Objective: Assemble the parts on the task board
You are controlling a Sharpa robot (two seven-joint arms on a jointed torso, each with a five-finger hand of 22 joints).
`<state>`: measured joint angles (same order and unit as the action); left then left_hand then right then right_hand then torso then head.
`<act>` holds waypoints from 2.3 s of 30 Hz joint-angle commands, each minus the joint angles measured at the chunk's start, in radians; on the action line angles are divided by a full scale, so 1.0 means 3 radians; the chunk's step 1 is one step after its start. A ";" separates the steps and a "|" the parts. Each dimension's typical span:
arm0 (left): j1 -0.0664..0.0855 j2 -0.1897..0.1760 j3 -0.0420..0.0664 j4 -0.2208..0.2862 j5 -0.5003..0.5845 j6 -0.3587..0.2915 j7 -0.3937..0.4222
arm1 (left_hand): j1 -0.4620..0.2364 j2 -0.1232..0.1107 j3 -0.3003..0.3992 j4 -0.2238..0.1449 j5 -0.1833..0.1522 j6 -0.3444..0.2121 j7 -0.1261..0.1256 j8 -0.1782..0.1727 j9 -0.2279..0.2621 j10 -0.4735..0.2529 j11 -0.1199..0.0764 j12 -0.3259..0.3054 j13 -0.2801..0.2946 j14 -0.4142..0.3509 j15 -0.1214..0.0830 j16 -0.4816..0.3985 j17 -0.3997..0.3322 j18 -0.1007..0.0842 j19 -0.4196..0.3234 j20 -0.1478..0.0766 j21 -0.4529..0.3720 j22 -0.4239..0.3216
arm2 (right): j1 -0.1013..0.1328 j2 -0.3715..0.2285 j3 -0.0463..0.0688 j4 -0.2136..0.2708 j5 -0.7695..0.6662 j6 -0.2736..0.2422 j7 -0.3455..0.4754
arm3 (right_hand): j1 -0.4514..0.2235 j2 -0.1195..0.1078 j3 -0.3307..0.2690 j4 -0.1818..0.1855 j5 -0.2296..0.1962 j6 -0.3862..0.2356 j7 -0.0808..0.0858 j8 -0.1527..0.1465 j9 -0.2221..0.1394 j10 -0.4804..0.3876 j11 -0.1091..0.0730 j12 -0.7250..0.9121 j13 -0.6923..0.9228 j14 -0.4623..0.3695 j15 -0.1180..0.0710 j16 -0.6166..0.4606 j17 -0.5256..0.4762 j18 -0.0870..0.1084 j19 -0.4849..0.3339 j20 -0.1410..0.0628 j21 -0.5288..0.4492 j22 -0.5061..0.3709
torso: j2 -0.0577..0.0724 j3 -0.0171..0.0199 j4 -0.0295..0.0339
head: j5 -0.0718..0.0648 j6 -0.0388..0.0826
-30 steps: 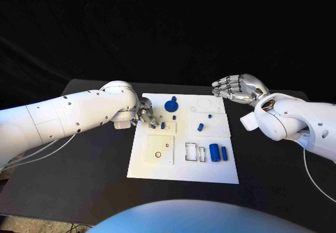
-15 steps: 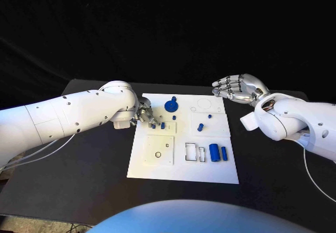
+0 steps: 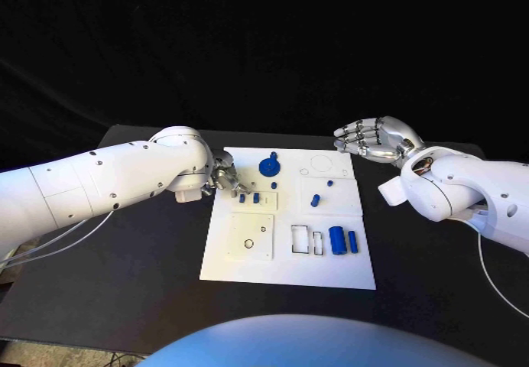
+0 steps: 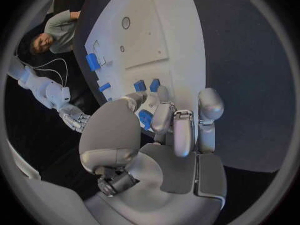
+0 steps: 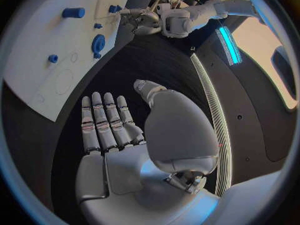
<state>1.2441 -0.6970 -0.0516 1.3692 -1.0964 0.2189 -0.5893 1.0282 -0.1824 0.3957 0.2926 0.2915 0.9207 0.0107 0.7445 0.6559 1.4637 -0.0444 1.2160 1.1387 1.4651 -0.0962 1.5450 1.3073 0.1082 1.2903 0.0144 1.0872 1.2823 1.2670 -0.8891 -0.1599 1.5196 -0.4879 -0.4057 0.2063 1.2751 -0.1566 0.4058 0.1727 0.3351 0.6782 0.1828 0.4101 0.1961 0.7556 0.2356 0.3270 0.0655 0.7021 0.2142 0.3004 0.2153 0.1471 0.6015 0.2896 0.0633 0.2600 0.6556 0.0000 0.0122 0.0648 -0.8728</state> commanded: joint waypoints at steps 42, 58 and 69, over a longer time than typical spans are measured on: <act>-0.0026 0.0433 -0.0094 -0.0276 -0.1742 -0.0936 0.2081 | 0.1232 -0.0290 0.0338 -0.0744 -0.0226 -0.0360 0.0314 -0.0967 -0.0997 -0.1801 0.0382 -0.2522 -0.2878 -0.0720 0.0286 -0.0761 -0.1465 0.0236 -0.0907 0.0284 -0.1667 -0.0503 | -0.0004 0.0026 0.0000 -0.0017 -0.0030 0.0053 0.0042 | 0.0034 0.0008 0.0049 -0.0028 0.0036 0.0015 0.0313 0.0039 -0.0012 0.0042 -0.0007 0.0026 -0.0004 0.0043 -0.0001 0.0004 -0.0015 -0.0016 0.0035 0.0001 0.0005 -0.0026 | 0.0009 0.0001 -0.0006 | -0.0064 0.0034; -0.0031 0.0616 -0.0102 -0.0469 -0.1870 -0.0702 0.2006 | 0.1170 -0.0283 0.0337 -0.0746 -0.0230 -0.0353 0.0345 -0.1018 -0.1014 -0.1794 0.0381 -0.2536 -0.2929 -0.0618 0.0283 -0.0636 -0.1315 0.0236 -0.0877 0.0282 -0.1634 -0.0449 | -0.0003 0.0034 0.0000 -0.0011 -0.0030 0.0044 0.0043 | 0.0031 0.0007 0.0049 -0.0028 0.0040 0.0014 0.0314 0.0038 -0.0013 0.0042 -0.0007 0.0025 -0.0004 0.0043 -0.0001 0.0004 -0.0016 -0.0015 0.0034 0.0001 0.0005 -0.0029 | 0.0004 0.0001 -0.0004 | -0.0075 0.0012; -0.0063 0.0683 -0.0103 -0.0556 -0.1861 -0.0672 0.1978 | 0.1151 -0.0242 0.0369 -0.0751 -0.0176 -0.0262 0.0382 -0.1047 -0.1024 -0.1707 0.0393 -0.2532 -0.2975 -0.0574 0.0294 -0.0570 -0.1267 0.0233 -0.0855 0.0287 -0.1608 -0.0399 | -0.0003 0.0037 0.0000 -0.0009 -0.0030 0.0039 0.0046 | 0.0026 0.0004 0.0048 -0.0026 0.0042 0.0013 0.0315 0.0038 -0.0014 0.0042 -0.0006 0.0025 -0.0005 0.0043 -0.0001 0.0003 -0.0018 -0.0015 0.0035 0.0001 0.0006 -0.0031 | -0.0001 0.0004 0.0003 | -0.0073 0.0005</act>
<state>1.2271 -0.4969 -0.0830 1.2039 -1.6454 -0.0037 0.0101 1.3741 -0.2640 0.5037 0.0686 0.2333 0.8360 0.1247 0.4347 0.3499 0.9463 0.0738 0.4568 0.2477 1.2868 -0.0070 1.3709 0.9268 0.1622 1.0261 0.1002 0.6005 1.1611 1.2664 -0.8794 -0.1598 1.5150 -0.4890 -0.4031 0.2090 1.2753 -0.1567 0.4185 0.1655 0.3448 0.6782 0.1828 0.4179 0.1934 0.7620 0.2349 0.3307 0.0655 0.7095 0.2143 0.3004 0.2108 0.1472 0.6088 0.2895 0.0633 0.2523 0.6557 0.0005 0.0126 0.0419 -0.8707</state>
